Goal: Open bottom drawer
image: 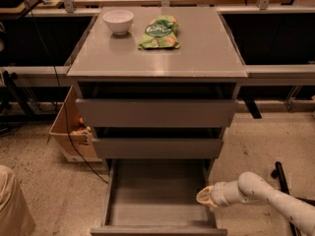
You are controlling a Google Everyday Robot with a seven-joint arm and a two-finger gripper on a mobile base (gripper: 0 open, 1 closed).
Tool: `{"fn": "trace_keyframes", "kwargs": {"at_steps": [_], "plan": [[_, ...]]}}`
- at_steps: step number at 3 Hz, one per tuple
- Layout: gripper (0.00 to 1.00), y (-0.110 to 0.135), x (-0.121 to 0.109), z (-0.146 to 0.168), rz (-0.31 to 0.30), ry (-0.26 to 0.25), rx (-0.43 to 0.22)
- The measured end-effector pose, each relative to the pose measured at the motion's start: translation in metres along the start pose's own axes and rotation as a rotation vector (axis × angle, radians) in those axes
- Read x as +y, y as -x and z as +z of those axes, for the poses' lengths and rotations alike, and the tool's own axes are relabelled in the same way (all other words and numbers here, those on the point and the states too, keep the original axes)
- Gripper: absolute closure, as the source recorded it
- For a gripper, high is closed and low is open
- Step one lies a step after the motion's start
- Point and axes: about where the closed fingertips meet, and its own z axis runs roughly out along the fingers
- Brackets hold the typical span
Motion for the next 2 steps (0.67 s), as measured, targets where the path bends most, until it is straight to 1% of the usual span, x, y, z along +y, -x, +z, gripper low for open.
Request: {"fn": "trace_keyframes", "kwargs": {"at_steps": [1,2], "plan": [[1.00,0.000,0.000,0.000,0.000,0.000,0.000],[1.00,-0.008,0.000,0.022,0.013,0.036,-0.020]]}}
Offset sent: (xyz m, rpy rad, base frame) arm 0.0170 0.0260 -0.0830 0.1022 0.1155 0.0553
